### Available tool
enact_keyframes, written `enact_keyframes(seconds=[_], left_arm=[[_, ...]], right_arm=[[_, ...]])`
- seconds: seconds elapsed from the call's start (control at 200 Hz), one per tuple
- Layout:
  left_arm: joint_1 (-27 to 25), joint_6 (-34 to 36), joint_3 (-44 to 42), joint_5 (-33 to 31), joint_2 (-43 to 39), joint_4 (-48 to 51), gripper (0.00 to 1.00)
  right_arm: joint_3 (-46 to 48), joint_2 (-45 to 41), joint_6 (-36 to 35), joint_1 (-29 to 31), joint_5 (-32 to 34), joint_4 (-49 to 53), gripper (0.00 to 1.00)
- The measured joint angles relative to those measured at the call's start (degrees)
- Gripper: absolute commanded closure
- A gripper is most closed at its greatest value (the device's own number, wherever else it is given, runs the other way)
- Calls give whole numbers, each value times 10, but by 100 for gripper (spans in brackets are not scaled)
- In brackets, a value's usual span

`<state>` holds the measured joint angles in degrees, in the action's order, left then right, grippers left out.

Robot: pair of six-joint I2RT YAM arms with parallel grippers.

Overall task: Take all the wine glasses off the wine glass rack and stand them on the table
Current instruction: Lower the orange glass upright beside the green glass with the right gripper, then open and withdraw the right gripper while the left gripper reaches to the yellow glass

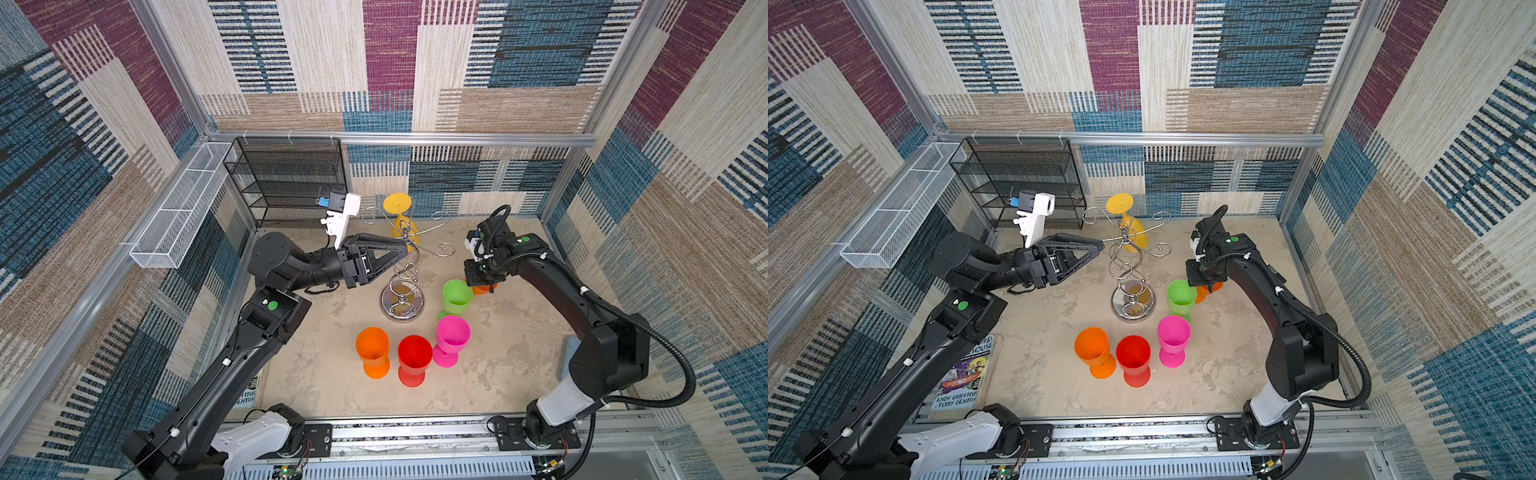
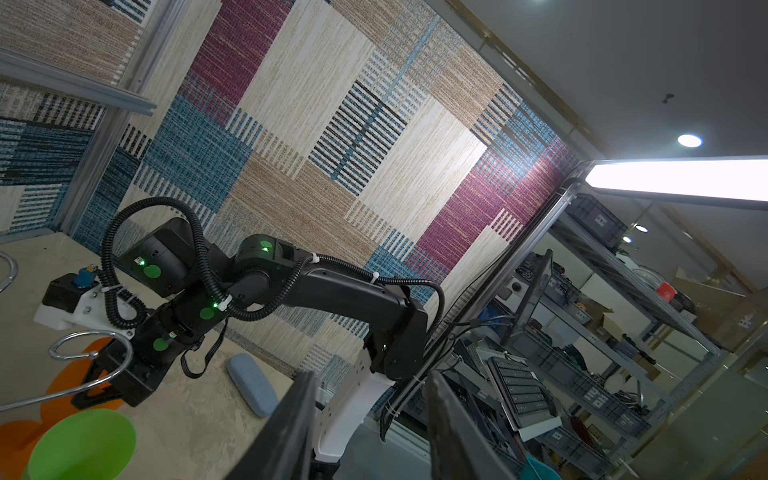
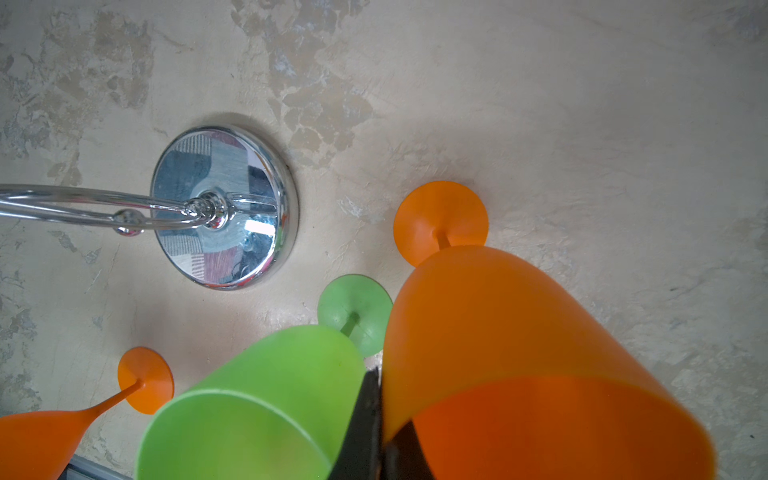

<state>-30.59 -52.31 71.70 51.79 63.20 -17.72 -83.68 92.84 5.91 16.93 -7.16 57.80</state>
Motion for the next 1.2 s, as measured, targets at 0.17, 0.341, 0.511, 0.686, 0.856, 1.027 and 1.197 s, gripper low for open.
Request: enact_keyframes(seconds=[0.17,0.341,0.511,0.686,0.856,1.027,1.197], left_arm=[[0,0,-2,0,-2,0,54],[0,0,-4,1,-2,0,54],[0,0,-8,6,-2,0,54],[0,0,-10,8,-2,-1,54],[0,0,-11,8,-1,-1,54],[0,0,-14,8,-1,-1,54],[0,0,-16,8,-1,-4,54]], right_arm=[[-14,13,-2,3,2,4,92],[-31,20,-4,4,3,5,84],[-36,26,-8,5,3,5,81],[-38,30,-8,6,2,5,76],[-42,30,-8,6,-2,5,70],[-43,17,-8,6,-13,5,68],[-45,-3,-8,7,-21,4,66]])
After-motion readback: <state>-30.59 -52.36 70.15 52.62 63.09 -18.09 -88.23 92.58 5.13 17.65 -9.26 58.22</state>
